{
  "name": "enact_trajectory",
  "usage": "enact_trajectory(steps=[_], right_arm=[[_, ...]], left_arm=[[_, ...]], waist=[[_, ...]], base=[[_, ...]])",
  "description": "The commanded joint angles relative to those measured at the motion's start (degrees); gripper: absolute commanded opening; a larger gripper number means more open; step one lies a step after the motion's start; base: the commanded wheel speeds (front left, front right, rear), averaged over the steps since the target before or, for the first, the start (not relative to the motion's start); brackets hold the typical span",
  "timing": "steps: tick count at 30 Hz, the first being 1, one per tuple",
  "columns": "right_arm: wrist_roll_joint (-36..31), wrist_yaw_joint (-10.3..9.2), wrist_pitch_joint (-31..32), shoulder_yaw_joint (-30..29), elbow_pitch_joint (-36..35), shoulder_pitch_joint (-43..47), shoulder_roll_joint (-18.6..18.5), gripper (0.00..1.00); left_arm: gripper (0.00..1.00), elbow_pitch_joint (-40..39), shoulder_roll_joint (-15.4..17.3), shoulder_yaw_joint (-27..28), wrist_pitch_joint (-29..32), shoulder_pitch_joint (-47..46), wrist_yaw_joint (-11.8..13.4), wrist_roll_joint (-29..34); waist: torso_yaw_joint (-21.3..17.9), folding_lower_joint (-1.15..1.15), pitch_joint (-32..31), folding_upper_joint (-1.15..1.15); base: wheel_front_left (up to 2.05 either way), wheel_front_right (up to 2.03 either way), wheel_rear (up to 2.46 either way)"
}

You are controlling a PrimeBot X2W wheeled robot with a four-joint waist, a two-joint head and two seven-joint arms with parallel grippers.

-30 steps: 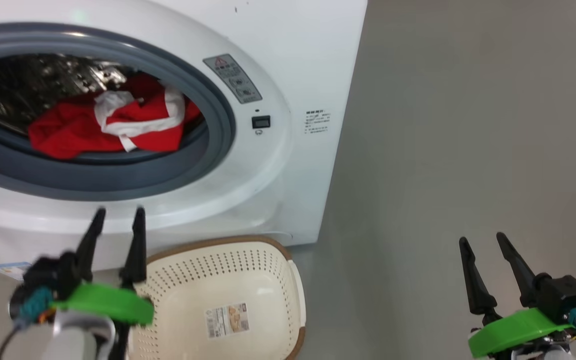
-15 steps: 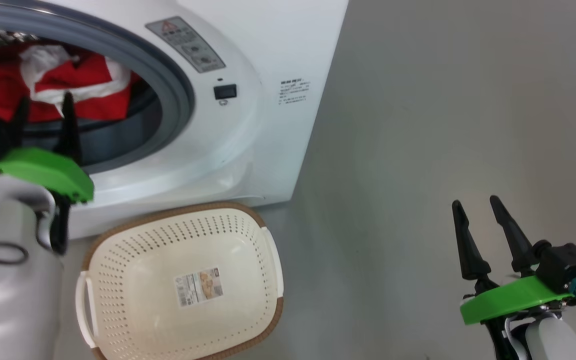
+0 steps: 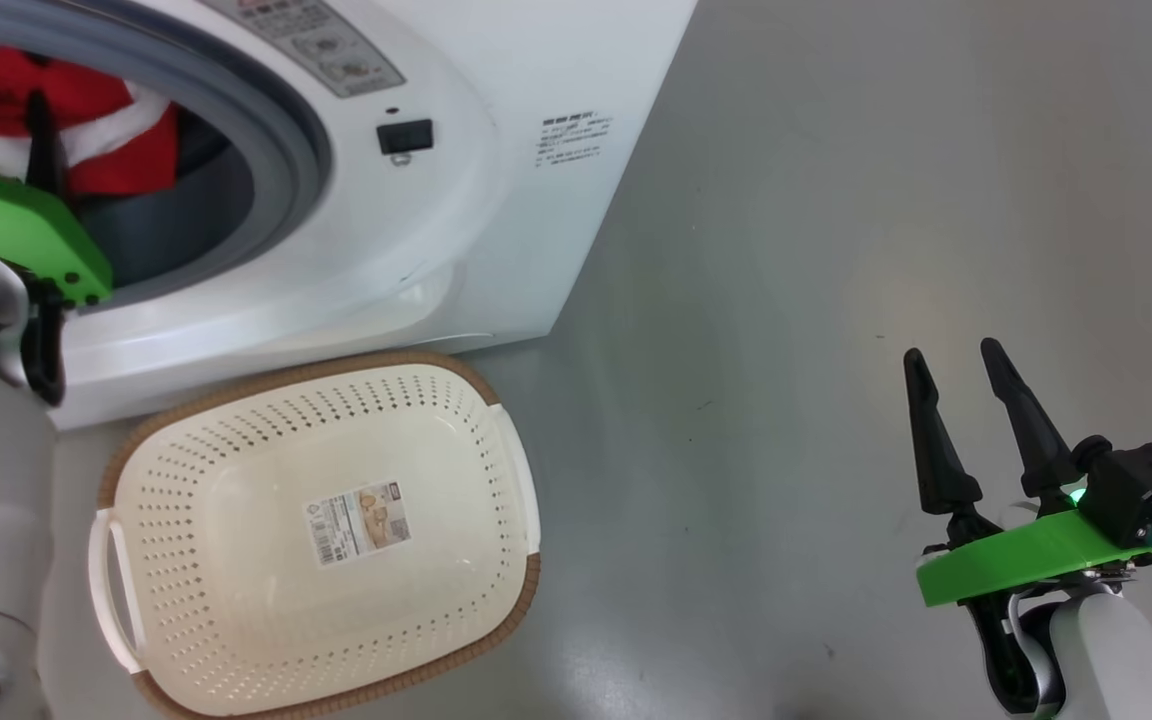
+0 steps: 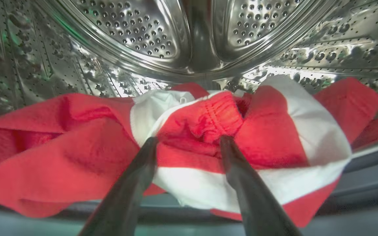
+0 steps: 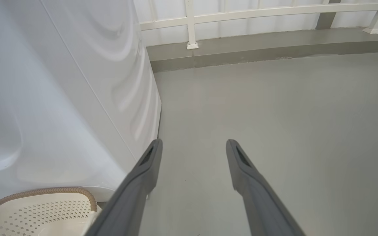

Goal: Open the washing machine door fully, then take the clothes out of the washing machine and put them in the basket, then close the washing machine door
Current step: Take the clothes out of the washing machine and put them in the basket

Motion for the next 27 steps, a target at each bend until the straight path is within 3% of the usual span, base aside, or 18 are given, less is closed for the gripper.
enact_trajectory(steps=[1, 6, 8, 10, 21, 27], right_arm=[[0.67, 0.36, -0.37, 1.44, -1.4, -0.48, -0.26, 1.0], [0.78, 0.36, -0.37, 1.87, -1.3, -0.84, -0.26, 1.0], [0.81, 0.36, -0.37, 1.94, -1.34, -0.92, -0.26, 1.0], [0.8, 0.36, -0.37, 1.96, -1.36, -0.98, -0.26, 1.0], [-0.02, 0.36, -0.37, 2.1, -0.76, -0.6, -0.26, 1.0], [-0.79, 0.36, -0.37, 1.78, -0.38, 0.33, -0.26, 1.0]], left_arm=[[1.0, 0.13, 3.36, 0.29, 0.4, -1.39, 0.63, 0.64], [1.0, 2.05, 3.87, -0.66, 1.04, -2.12, 1.05, 1.05], [0.35, 2.5, 3.96, -0.95, 1.37, -2.18, 0.95, 1.05], [0.0, 2.79, 3.89, -1.16, 1.33, -2.18, 0.76, 0.94], [0.0, 1.66, 2.52, -1.16, -3.08, 0.99, -0.24, -0.39], [0.0, -8.33, 1.56, 0.92, -3.38, 7.25, 0.35, -1.12]], waist=[[-0.43, 0.0, 0.45, 0.0], [-0.74, 0.0, 0.39, 0.0], [-0.79, 0.0, 0.34, 0.0], [-0.75, 0.0, 0.25, 0.0], [0.84, 0.0, -3.05, 0.0], [2.09, 0.0, -5.79, 0.0]], base=[[0.0, 0.0, 0.0], [0.0, 0.0, 0.0], [0.0, 0.0, 0.0], [0.0, 0.0, 0.0], [0.0, 0.0, 0.0], [0.0, 0.0, 0.0]])
